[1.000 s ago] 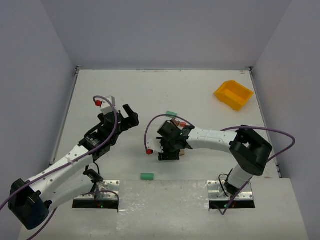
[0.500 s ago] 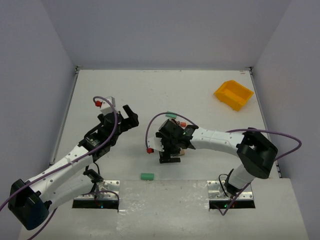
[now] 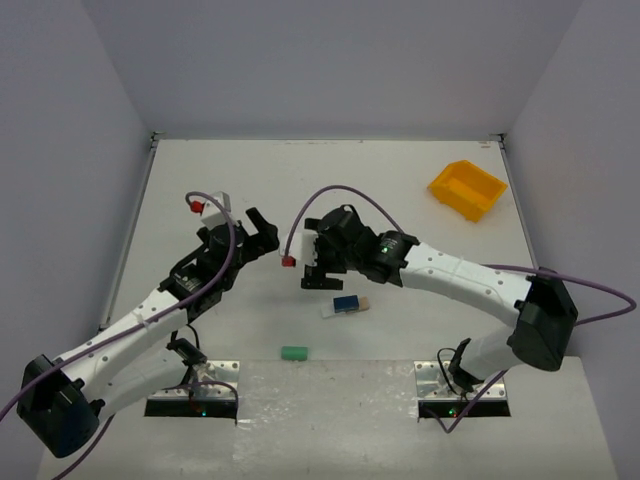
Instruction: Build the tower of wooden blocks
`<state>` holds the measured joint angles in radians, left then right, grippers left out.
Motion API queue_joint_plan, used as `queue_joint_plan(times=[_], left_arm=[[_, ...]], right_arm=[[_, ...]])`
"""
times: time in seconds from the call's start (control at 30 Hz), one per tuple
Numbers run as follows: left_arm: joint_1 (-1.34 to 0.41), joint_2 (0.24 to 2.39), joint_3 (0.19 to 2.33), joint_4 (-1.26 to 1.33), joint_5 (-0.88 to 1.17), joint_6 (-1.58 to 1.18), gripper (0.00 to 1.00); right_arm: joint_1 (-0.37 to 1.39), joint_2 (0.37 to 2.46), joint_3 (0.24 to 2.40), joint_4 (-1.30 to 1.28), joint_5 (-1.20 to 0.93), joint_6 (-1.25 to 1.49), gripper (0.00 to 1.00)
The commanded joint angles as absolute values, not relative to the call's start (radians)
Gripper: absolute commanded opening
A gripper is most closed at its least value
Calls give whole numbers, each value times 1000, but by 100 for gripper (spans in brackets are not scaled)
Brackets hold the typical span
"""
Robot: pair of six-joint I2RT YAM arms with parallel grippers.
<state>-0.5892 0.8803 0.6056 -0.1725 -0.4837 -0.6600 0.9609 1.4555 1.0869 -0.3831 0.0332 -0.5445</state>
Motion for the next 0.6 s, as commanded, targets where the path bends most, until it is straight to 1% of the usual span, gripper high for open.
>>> queue_joint_plan(times=[0.0, 0.1, 0.17, 0.2, 0.23, 0.3, 0.37, 0.5, 0.57], left_arm=[[-586, 932, 616, -70, -426, -657, 100], [-587, 965, 631, -55, -419, -638, 100], [-587, 980, 629, -22, -394, -622, 100], [-588, 992, 620, 6, -382, -608, 100], [-588, 999, 612, 35, -375, -606, 100], [-586, 1023, 611, 76, -377, -588, 100], [-587, 1052, 628, 101, -381, -568, 100], [-586, 1089, 675, 142, -393, -519, 100], [-588, 1097, 680, 188, -366, -495, 100]], right_arm=[[880, 1492, 1260, -289, 99, -408, 99], [732, 1489, 1321, -250, 99, -223, 99], [620, 1447, 1295, -176, 99, -81, 99], [543, 1413, 1261, -156, 79, 35, 99], [505, 1407, 1237, -144, 75, 101, 99], [465, 1365, 1162, -124, 164, 226, 99], [455, 1336, 1075, -100, 205, 268, 99], [433, 1328, 962, -98, 201, 285, 99], [407, 1337, 927, -103, 145, 302, 99]])
